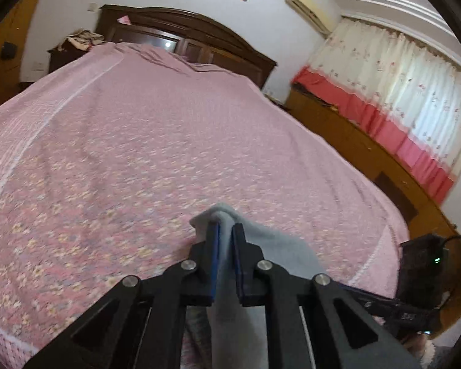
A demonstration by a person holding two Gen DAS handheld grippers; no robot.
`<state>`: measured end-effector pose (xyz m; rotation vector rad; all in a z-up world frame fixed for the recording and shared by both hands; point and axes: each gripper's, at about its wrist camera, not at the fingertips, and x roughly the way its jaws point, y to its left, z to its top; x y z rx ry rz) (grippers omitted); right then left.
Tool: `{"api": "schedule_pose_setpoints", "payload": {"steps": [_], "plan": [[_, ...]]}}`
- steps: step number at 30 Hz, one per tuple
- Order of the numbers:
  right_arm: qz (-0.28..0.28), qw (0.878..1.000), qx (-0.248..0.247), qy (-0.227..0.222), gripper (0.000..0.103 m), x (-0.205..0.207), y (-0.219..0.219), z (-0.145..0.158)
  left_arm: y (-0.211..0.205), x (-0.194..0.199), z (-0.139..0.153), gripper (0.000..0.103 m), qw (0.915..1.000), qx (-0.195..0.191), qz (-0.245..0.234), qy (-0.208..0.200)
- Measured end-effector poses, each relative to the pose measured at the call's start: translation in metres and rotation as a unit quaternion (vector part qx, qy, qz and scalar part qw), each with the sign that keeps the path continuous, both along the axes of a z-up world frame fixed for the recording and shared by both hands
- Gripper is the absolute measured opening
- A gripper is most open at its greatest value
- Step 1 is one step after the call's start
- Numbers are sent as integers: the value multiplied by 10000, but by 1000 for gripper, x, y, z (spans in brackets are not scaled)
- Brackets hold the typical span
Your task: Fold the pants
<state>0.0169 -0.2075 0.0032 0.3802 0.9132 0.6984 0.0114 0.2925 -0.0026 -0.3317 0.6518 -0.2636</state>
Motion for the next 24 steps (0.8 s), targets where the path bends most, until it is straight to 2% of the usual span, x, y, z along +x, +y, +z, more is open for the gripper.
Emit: {"api": "schedule_pose_setpoints", "payload": {"steps": [2, 4, 6, 8, 9, 10, 11, 13, 15, 17, 18, 21, 24], "plan": [[88, 9999, -11, 68, 69, 2, 4, 0, -2, 4, -13, 24, 9990, 309, 237, 221], [253, 9994, 124, 203, 69, 3, 2, 5, -3, 0, -22, 55, 9967, 559, 458, 376], [562, 9951, 583, 571, 69, 3, -4, 3, 1, -12, -20, 68, 9955, 437, 677, 495], [1198, 9729, 1437, 1356, 70, 8, -2, -8, 12, -39, -11, 70, 9952, 67, 855, 469], [1386, 9625, 1658, 1638, 72, 10, 1, -14, 15, -54, -6, 71, 9946, -87, 957, 389], [1376, 9608, 1605, 1792, 72, 13, 3, -21, 16, -69, -4, 71, 9935, -217, 1057, 355], [1355, 9625, 1493, 1814, 72, 15, 5, -26, 13, -76, -3, 71, 9943, -313, 945, 385], [1431, 9600, 1475, 1902, 71, 19, 11, -38, 0, -81, -7, 70, 9962, -489, 320, 649], [1593, 9582, 1520, 1825, 71, 22, 20, -40, -10, -78, -18, 70, 9953, -344, 40, 909], [1762, 9587, 1397, 1743, 70, 29, 32, -39, -18, -68, -34, 70, 9923, -118, -42, 1233], [1825, 9593, 1343, 1686, 70, 31, 37, -37, -20, -66, -40, 70, 9914, -165, -110, 1294], [2052, 9589, 1180, 1565, 70, 37, 50, -37, -17, -65, -47, 74, 9918, -450, -159, 1187], [2170, 9550, 1257, 1585, 69, 39, 53, -38, -12, -71, -53, 76, 9921, -657, -126, 1062]]}}
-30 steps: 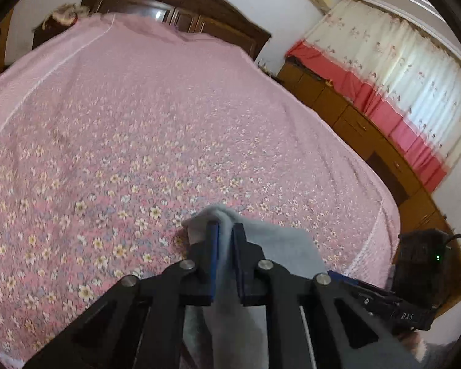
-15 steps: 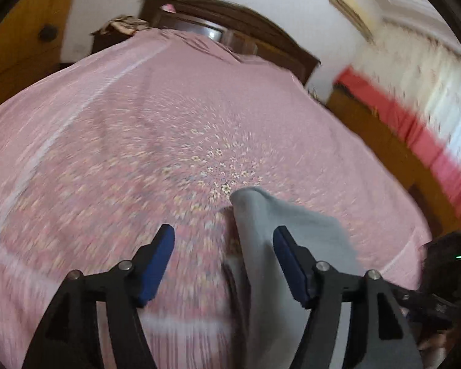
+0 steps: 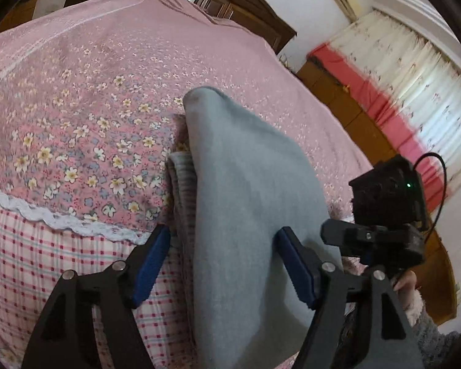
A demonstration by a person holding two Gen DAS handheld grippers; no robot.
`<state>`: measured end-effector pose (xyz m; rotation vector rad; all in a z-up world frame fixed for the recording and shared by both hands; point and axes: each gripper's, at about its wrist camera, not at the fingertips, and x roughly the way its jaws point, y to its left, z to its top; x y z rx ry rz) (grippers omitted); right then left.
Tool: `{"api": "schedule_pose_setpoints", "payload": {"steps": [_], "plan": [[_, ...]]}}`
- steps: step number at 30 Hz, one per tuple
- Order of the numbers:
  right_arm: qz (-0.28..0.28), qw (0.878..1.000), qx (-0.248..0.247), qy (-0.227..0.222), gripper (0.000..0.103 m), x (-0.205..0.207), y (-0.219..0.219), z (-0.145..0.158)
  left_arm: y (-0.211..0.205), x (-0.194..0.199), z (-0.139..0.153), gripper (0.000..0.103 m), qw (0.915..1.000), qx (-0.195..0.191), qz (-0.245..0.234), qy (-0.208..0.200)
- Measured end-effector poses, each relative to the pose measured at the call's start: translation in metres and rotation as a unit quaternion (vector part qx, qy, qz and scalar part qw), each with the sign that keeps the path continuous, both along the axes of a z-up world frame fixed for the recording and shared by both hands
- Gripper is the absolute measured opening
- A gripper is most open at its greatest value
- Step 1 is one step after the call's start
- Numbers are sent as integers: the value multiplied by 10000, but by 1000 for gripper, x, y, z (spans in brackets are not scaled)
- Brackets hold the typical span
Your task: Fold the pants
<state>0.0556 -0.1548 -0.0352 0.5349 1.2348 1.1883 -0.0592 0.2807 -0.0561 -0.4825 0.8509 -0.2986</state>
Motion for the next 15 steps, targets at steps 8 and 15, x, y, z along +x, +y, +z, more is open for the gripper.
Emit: {"api": "schedule_pose_setpoints", "payload": {"steps": [8, 15], "plan": [[212, 9983, 145, 530, 42, 15, 0, -17, 10, -18, -4, 76, 9998, -54, -136, -116], [59, 9989, 266, 377, 27, 18, -10, -20, 13, -23, -4, 78, 9997, 66, -146, -171]]}}
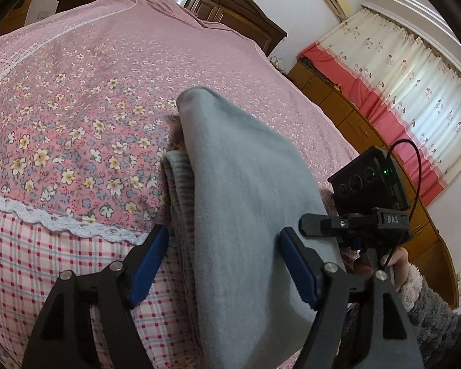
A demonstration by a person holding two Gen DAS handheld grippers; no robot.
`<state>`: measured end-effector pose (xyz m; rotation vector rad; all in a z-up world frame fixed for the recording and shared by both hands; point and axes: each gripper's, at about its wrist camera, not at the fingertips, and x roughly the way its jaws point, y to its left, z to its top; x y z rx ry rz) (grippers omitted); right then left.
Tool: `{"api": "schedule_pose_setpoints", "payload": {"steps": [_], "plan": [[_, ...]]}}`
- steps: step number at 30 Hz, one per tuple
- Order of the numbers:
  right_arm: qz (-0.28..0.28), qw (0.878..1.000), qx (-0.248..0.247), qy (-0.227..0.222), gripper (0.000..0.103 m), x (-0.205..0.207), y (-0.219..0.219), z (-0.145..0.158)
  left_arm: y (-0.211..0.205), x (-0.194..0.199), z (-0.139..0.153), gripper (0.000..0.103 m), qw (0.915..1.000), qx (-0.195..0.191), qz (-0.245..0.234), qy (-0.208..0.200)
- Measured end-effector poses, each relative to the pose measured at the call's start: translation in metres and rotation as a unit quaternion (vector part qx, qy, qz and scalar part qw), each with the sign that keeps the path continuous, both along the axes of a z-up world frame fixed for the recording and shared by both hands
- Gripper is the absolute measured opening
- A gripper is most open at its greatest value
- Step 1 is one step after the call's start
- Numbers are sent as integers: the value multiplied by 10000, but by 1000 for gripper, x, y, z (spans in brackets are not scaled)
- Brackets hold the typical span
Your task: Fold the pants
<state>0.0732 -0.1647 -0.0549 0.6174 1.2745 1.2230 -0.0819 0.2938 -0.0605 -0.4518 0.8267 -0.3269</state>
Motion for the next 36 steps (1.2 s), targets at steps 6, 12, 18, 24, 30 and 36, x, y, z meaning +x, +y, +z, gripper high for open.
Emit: {"api": "schedule_pose_setpoints", "payload": {"steps": [6, 12, 18, 24, 30, 36], "plan": [[-173, 9991, 5, -399, 23, 2, -11, 29, -32, -14, 27, 76, 9964, 738, 130, -406], [-494, 9952, -336, -770, 22, 55, -57, 80, -54, -3, 44, 76, 9967, 604, 1, -533], [-601, 9918, -878, -708, 22, 146, -117, 89, -94, 11, 70, 76, 9935, 717, -203, -866], [-462, 9927, -1101, -175, 26, 210, -164, 43, -129, 39, 63, 76, 9927, 870, -407, -724], [-747, 9930, -916, -47, 37, 199, -186, 23, -158, 63, 56, 76, 9929, 965, -489, -501], [-430, 9956, -776, 291, 36, 168, -207, 13, -196, 96, 84, 76, 9914, 827, -639, -791]]}}
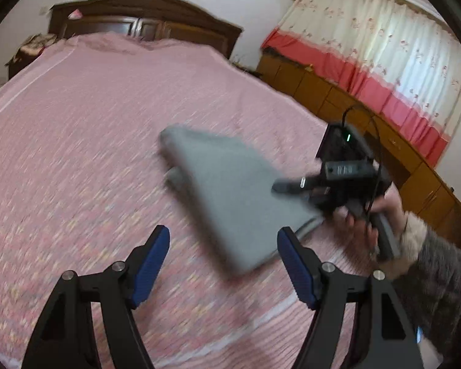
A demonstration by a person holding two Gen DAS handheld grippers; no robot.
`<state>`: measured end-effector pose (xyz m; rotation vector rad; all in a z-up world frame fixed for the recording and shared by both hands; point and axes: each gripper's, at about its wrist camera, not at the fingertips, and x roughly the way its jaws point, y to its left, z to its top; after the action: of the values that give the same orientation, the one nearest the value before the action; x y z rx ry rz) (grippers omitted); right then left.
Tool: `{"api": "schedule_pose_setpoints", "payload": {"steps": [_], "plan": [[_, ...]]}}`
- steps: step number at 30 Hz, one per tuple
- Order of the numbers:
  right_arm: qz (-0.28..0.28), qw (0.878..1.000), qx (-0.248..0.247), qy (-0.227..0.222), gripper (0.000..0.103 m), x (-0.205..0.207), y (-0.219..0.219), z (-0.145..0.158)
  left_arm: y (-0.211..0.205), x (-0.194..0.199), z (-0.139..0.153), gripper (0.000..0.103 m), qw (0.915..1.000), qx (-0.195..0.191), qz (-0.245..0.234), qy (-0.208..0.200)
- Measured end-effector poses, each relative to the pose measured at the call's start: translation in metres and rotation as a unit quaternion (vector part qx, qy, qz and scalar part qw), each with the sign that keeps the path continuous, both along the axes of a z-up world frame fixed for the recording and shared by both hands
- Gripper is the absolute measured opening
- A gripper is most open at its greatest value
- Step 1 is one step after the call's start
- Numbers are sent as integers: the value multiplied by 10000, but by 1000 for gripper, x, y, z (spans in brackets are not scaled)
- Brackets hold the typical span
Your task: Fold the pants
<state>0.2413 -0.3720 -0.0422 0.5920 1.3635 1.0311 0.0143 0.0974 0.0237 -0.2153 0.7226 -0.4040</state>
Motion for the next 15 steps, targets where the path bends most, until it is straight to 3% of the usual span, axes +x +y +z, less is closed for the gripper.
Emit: {"api": "schedule_pose_setpoints", "payload": {"steps": [2, 3, 5, 7, 12, 15], "plan": [[-123, 9999, -18, -36, 23, -11, -6, -3, -12, 14, -1, 76, 9998, -172, -23, 42], [-230, 9997, 20, 86, 22, -16, -10, -6, -20, 24, -8, 75, 9995, -182, 50, 268], [-481, 9986, 126, 196, 20, -28, -15, -7, -28, 37, -23, 60, 9973, -79, 348, 643], [-738, 9972, -81, 67, 20, -44, -17, -1, -30, 42, -39, 48, 9945, 57, 645, 817], [-728, 9956, -513, -304, 24, -53, -14, 8, -23, 39, -60, 48, 9921, -370, 789, 905], [-798, 9947, -478, -441, 27, -56, -18, 25, -23, 37, -58, 48, 9923, -320, 777, 905]]}}
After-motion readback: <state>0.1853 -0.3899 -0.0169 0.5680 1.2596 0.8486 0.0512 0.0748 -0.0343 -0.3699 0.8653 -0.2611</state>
